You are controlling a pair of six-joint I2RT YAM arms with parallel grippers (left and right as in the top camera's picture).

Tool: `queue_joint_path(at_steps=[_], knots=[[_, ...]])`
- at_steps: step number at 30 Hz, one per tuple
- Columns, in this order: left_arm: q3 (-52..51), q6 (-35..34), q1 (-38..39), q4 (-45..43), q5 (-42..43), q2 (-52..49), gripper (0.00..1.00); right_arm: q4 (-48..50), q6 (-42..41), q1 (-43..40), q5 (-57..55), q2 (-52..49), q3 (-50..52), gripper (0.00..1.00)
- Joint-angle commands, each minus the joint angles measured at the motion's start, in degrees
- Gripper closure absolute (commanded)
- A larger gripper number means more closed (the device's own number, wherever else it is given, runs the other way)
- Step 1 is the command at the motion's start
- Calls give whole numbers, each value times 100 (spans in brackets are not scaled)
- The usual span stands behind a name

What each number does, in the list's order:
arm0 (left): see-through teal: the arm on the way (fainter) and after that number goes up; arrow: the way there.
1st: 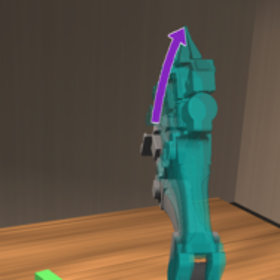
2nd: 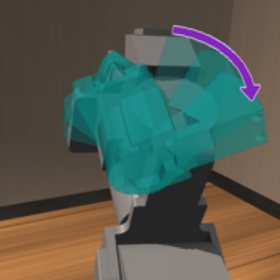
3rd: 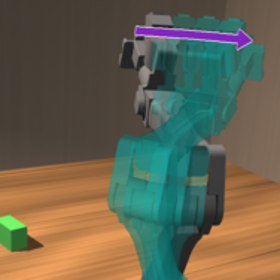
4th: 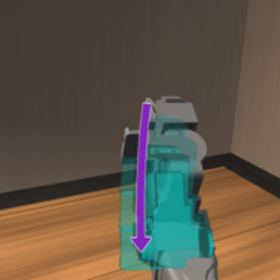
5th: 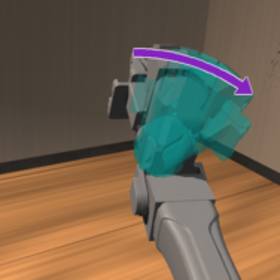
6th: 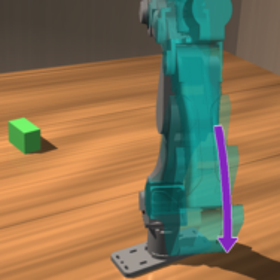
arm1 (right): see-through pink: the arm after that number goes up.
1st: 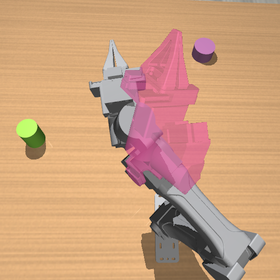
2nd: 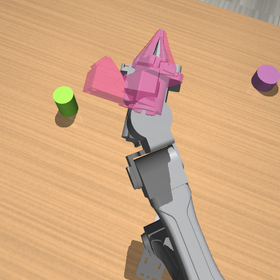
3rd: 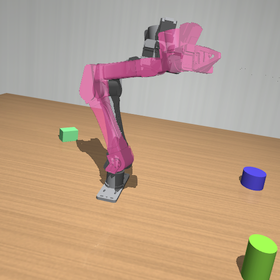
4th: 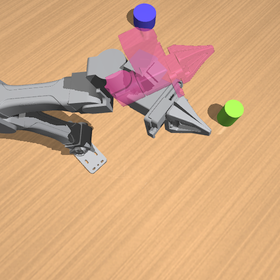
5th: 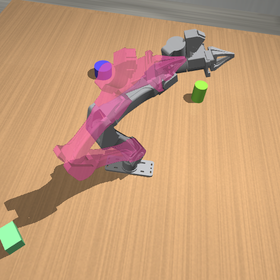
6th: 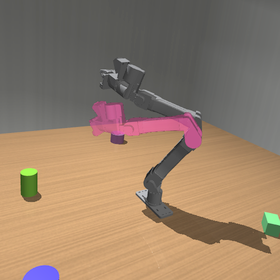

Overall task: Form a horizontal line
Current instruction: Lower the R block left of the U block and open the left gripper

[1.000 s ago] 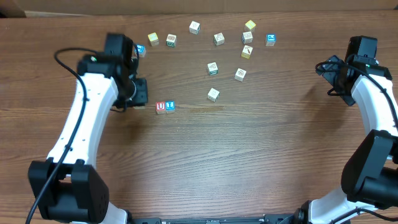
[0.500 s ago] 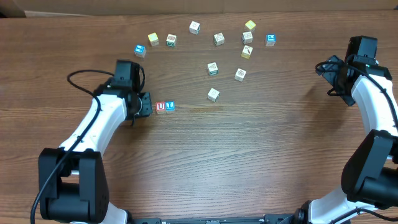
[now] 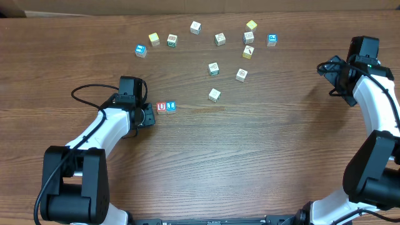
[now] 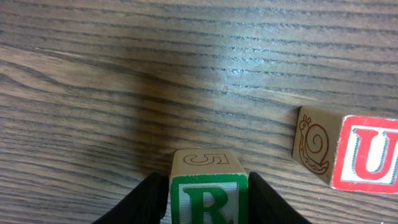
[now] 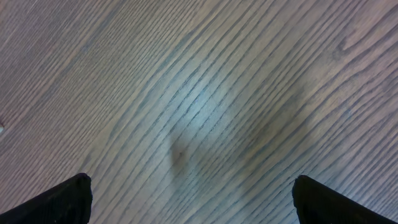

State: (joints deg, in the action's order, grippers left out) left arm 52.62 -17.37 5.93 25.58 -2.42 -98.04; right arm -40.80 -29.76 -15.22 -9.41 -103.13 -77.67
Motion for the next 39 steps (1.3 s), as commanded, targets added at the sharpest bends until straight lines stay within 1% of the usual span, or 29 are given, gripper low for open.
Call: queue_joint_path(at_steps=[1,2,3,5,9,14,19,25,27,30,35,39], knots=[[17,-39,22,-24,-55,66,59,13,26,0,-66,90,-72,0],[76,-42,20,26,-50,66,60,13,24,0,-66,90,-72,0],[160,-35,22,114,-55,66,64,13,26,0,-66,90,-72,0],[238,55,22,190,-55,66,66,13,26,0,-66,90,-72,0],[278,149,20,243,-74,66,66,13,26,0,-66,90,-72,0],[278,216,22,-50,-76,66,71,13,26,0,-66,90,-72,0],[278,219,20,-240,-76,66,74,13,26,0,-66,90,-72,0],[278,219,39,-385,46,66,74,13,26,0,-66,90,-72,0],[278,216,57,-378,57,66,73,13,26,-2,-66,90,-72,0],[278,240,50,-385,52,66,65,13,26,0,-66,90,-72,0],[278,289,44,-382,48,66,55,13,26,0,-66,90,-72,0],[321,323,42,-444,48,70,55,13,26,0,-66,90,-72,0]])
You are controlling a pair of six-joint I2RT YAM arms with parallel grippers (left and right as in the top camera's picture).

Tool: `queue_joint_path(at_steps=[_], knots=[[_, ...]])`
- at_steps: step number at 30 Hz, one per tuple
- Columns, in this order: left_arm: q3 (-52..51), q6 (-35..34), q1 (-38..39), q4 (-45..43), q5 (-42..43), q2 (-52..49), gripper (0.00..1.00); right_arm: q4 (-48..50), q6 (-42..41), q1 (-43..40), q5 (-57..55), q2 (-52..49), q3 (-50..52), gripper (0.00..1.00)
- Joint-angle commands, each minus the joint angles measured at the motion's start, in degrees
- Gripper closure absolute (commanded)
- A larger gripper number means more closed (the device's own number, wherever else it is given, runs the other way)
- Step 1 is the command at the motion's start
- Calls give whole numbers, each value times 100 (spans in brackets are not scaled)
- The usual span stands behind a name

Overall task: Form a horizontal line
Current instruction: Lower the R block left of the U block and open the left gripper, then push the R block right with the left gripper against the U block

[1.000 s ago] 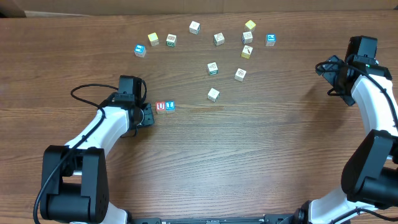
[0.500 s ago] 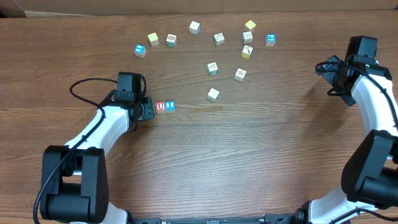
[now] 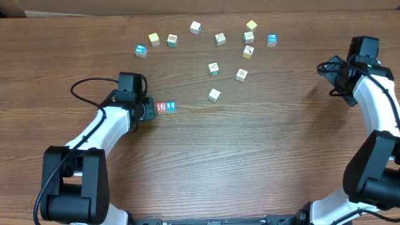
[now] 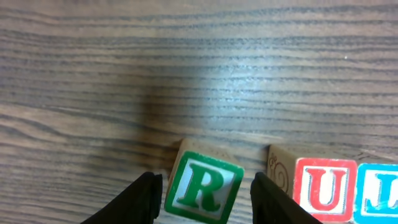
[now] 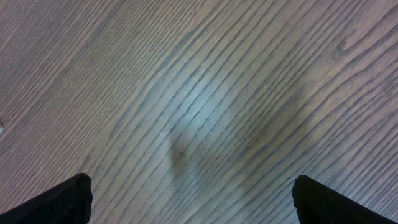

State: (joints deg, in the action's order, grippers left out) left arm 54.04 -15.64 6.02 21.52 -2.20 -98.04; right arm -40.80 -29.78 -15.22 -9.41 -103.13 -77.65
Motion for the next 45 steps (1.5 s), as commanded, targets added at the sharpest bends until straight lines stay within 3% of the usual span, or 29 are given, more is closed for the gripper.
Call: queue_joint_path(at_steps=[1,10,13,16,27,37,45], knots=[[243,151,33,-39,28,70,55,13,28,0,-66,90,-74,0],[1300,149,26,621,-138,72,55,13,28,0,-66,90,-74,0],[1373,146,26,778,-481,70,69,13,28,0,-66,90,-74,0],[1351,153,22,977,-605,26,95,13,28,0,-66,90,-74,0],[1207,197,-142,1169,-699,-927,96,13,28,0,-66,90,-74,0],[1207,238,-225,1263,-339,-990,96,13,28,0,-66,90,-74,0],[1207,219,-225,2009,52,-990,96,13,28,0,-66,90,-74,0]])
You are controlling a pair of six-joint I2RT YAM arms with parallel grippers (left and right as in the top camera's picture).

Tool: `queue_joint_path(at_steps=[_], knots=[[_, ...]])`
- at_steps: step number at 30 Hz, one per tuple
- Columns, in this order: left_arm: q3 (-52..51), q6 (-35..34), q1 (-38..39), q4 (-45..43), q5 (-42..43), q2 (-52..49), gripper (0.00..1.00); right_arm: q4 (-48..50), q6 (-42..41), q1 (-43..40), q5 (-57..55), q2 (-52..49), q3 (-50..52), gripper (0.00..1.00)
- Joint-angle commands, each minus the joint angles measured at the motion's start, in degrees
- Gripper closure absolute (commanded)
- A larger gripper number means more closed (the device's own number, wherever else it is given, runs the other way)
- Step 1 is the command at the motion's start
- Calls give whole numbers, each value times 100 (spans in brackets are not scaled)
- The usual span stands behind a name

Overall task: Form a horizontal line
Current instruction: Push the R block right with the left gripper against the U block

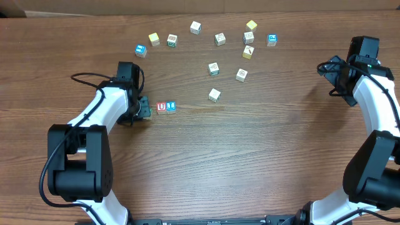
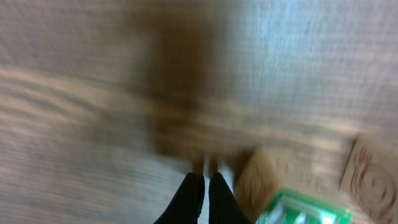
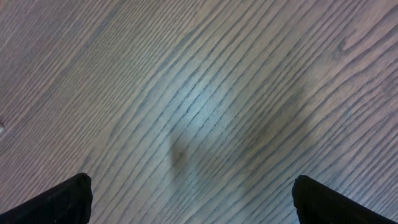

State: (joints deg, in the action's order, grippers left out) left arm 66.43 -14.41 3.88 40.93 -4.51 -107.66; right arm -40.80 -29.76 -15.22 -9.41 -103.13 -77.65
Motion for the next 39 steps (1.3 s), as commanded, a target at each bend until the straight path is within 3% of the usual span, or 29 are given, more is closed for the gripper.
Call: queue_joint_path(at_steps=[1,23,32,39], knots=[[-33,96,-9,61,310,-28,96,13,26,0,-66,90,-74,0],[-33,-105,-11,-238,796,-28,96,13,26,-2,-66,90,-74,0],[-33,-127,31,417,1176,-31,96,13,26,0,-66,90,-74,0],[-33,-103,33,264,1314,-31,96,13,26,-2,-66,90,-74,0]])
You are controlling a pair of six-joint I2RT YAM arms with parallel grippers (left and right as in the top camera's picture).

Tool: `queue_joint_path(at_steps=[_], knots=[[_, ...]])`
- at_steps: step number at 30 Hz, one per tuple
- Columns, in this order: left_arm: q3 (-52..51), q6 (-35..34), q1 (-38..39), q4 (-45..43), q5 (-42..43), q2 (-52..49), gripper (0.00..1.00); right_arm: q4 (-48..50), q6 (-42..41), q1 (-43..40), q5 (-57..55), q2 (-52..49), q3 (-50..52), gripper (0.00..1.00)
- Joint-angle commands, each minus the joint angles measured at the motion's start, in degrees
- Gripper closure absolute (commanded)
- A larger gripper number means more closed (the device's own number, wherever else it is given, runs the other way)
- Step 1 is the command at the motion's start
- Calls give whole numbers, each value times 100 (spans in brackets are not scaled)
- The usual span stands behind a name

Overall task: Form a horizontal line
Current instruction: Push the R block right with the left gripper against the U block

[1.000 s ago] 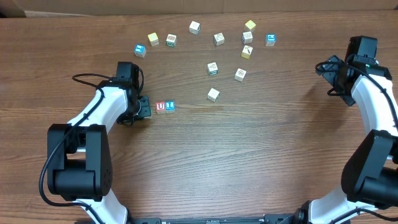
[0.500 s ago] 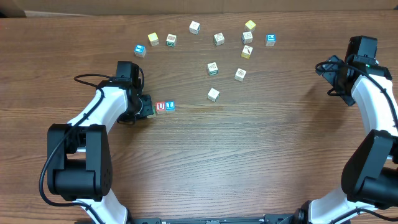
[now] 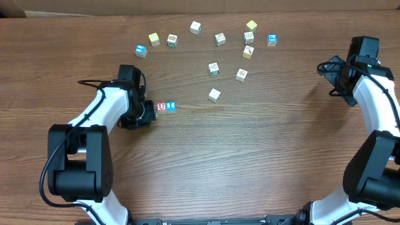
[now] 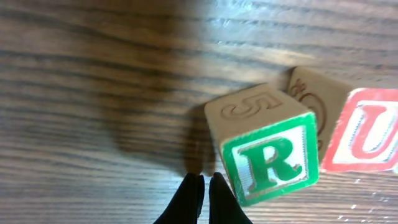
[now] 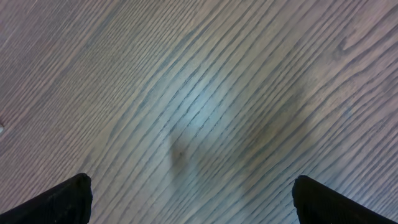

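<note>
A green R block [image 4: 267, 158] lies on the wood table [image 3: 250, 156], twisted out of square, its right corner at or nearly touching the red U block [image 4: 367, 130]. In the overhead view the U block [image 3: 162, 107] and a blue L block [image 3: 171, 107] sit side by side in a row. My left gripper [image 4: 202, 180] is shut on nothing, its tips just left of the R block; the overhead view shows it [image 3: 142, 115] covering most of that block. At the far right my right gripper [image 5: 186, 199] is open over bare wood.
Several loose letter blocks are scattered at the back, from a blue one [image 3: 140, 50] to another blue one [image 3: 272, 39]. Nearer ones lie at mid-table: a white block [image 3: 214, 95], another [image 3: 214, 68] and a third [image 3: 242, 74]. The left arm's cable [image 3: 87, 81] loops beside it.
My shut left gripper has moved a little nearer the row and now sits against the R block's left side. The R block is now twisted and close against the U block. The right arm is unchanged.
First my left gripper was shut on the R block, left of the U block. Then it was open with the R block on the table beside the U block. Later it was shut and empty left of the R block, and now its tips rest at that block's side.
</note>
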State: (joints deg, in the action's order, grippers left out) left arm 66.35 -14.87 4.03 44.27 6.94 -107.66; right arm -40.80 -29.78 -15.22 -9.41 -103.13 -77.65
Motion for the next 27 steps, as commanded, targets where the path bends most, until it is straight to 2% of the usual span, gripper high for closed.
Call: queue_joint_path(at_steps=[1,7,14,27], knots=[[-24,-61,15,-96,168,-31,96,13,28,0,-66,90,-74,0],[-24,-101,7,59,-330,-31,96,13,28,0,-66,90,-74,0],[-24,164,11,157,686,-31,96,13,28,0,-66,90,-74,0],[-24,160,11,-109,597,-31,96,15,28,0,-66,90,-74,0]])
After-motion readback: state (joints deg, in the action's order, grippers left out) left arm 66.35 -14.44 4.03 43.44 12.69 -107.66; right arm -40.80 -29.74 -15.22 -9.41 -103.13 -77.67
